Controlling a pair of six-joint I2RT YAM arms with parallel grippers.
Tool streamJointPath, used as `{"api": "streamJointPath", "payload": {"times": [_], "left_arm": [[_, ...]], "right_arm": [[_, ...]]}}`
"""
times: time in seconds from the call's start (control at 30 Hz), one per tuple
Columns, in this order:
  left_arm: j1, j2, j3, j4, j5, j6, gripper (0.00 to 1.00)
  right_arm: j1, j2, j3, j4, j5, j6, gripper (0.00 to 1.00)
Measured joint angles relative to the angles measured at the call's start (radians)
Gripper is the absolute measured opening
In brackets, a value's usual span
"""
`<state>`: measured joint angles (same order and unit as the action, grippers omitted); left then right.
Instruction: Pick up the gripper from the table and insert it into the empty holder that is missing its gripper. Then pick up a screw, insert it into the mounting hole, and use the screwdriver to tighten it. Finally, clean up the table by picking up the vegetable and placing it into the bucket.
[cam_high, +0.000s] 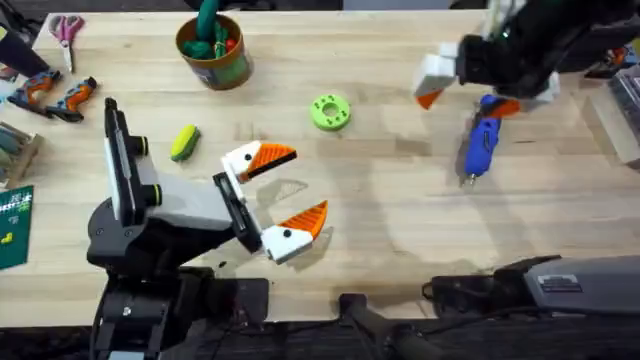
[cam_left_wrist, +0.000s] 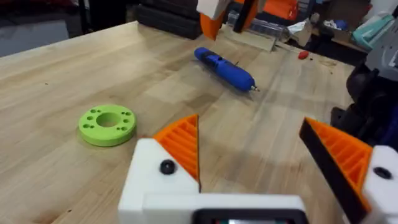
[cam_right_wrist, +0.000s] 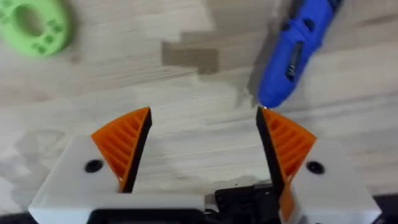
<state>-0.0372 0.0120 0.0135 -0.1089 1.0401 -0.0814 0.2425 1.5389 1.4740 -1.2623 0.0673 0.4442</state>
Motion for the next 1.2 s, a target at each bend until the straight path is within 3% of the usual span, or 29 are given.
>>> {"api": "streamJointPath", "payload": {"times": [0.23,0.4,0.43,0.73,0.93,1.2], "left_arm": [[0.0,0.0,0.0,0.0,0.0,0.0,0.985],[0.0,0.0,0.0,0.0,0.0,0.0,0.985],[0.0,0.0,0.0,0.0,0.0,0.0,0.985],[0.0,0.0,0.0,0.0,0.0,0.0,0.985],[0.0,0.0,0.0,0.0,0.0,0.0,0.985],[0.0,0.0,0.0,0.0,0.0,0.0,0.985]], "right_arm": [[-0.22,0.056,-0.039,0.06,0.0,0.071,0.993],[-0.278,0.099,-0.048,0.095,0.0,0.038,0.994],[-0.303,0.113,-0.094,0.146,0.0,0.028,0.993],[-0.379,0.117,-0.225,0.279,0.0,0.002,0.994],[-0.435,0.127,-0.238,0.384,0.0,-0.083,0.994],[-0.444,0.243,-0.241,0.467,-0.001,-0.185,0.993]]}}
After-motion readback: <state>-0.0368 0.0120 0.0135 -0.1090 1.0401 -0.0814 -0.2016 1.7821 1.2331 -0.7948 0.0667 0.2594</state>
